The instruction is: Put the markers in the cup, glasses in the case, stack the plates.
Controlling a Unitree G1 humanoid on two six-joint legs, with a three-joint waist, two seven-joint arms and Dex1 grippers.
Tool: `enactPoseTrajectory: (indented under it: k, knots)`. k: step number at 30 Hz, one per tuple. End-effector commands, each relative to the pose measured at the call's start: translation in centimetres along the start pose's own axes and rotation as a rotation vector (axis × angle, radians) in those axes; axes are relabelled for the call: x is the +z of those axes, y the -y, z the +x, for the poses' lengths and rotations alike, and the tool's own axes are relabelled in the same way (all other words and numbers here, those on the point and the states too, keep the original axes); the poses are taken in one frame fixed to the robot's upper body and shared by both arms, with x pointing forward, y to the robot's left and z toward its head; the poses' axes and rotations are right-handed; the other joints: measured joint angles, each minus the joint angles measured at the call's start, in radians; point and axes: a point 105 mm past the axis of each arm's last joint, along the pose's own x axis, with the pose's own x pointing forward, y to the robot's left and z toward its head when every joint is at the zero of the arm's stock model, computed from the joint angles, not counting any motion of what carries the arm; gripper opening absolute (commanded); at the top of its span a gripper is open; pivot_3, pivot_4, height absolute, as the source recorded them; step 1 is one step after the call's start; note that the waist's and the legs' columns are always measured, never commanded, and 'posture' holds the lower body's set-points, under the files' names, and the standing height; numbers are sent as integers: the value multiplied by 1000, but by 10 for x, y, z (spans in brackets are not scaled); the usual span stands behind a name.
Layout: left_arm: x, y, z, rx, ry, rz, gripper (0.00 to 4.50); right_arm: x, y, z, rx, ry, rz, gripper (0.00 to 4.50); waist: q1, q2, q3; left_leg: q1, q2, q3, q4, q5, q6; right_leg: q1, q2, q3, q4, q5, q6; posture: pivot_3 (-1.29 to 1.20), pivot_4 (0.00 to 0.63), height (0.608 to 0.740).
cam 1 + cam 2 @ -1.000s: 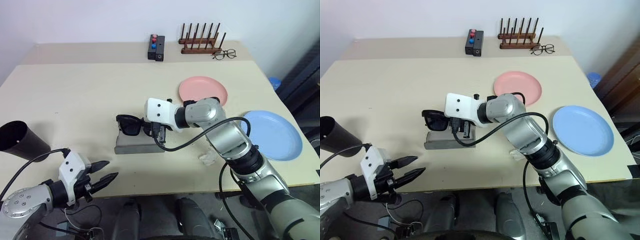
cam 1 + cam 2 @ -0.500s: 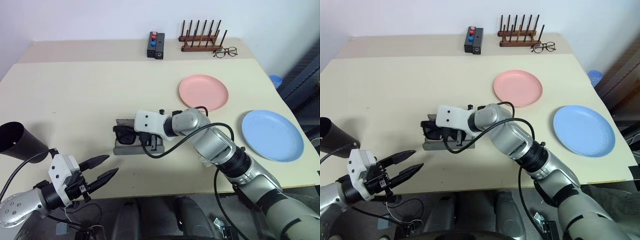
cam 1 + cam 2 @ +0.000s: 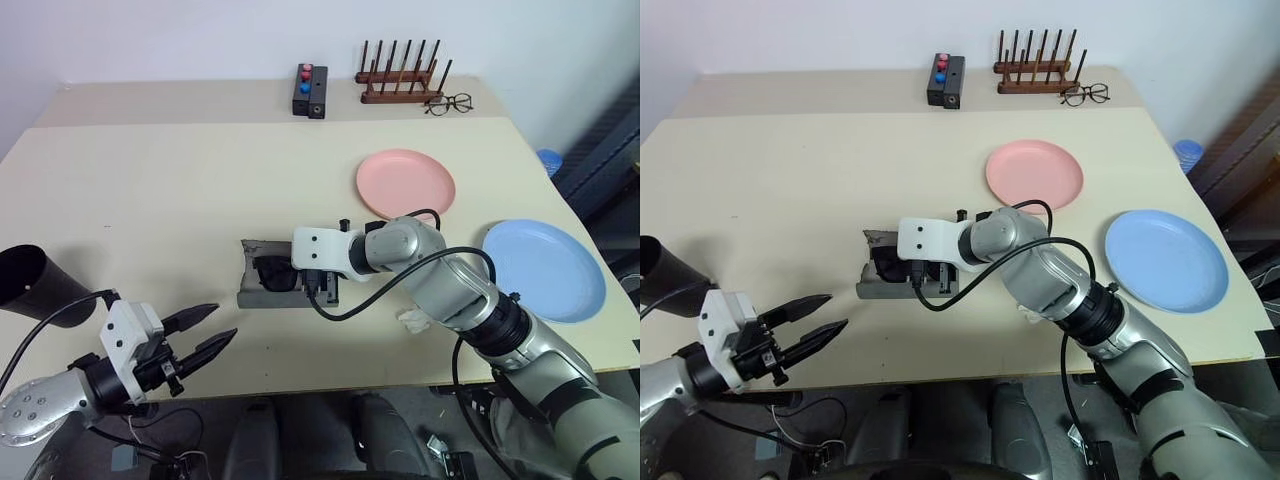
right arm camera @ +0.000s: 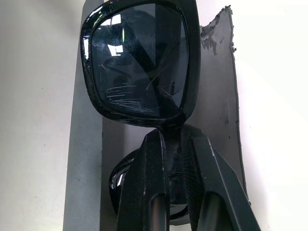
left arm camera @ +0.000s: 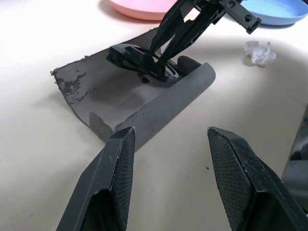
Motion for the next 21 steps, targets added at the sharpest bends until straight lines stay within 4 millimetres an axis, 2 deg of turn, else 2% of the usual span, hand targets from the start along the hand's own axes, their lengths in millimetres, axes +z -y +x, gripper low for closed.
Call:
enactPoseTrajectory:
  k: [1,6,16,19,21]
  knots:
    - [8,6,3,-26,20,21,2425,6,4,-2,-24,27,20,1267,0,0,0,0,0,0,0,0,0,0,0,0,0,0,0,0,150,740]
    - [9,6,3,-27,21,22,2425,16,9,-4,-47,72,30,3642,0,0,0,0,0,0,0,0,0,0,0,0,0,0,0,0,150,740]
    - [24,1,14,-1,45,17,2425,33,27,-27,-105,209,46,3642,0,0,0,0,0,0,0,0,0,0,0,0,1,0,0,0,150,740]
    - [26,-2,14,9,49,11,2425,30,36,-35,-131,229,76,2822,0,0,0,0,0,0,0,0,0,0,0,0,3,0,1,0,150,740]
    - [27,-6,14,17,52,7,2425,27,40,-38,-137,230,80,1875,0,0,0,1,0,0,0,0,0,0,0,0,4,0,1,0,150,740]
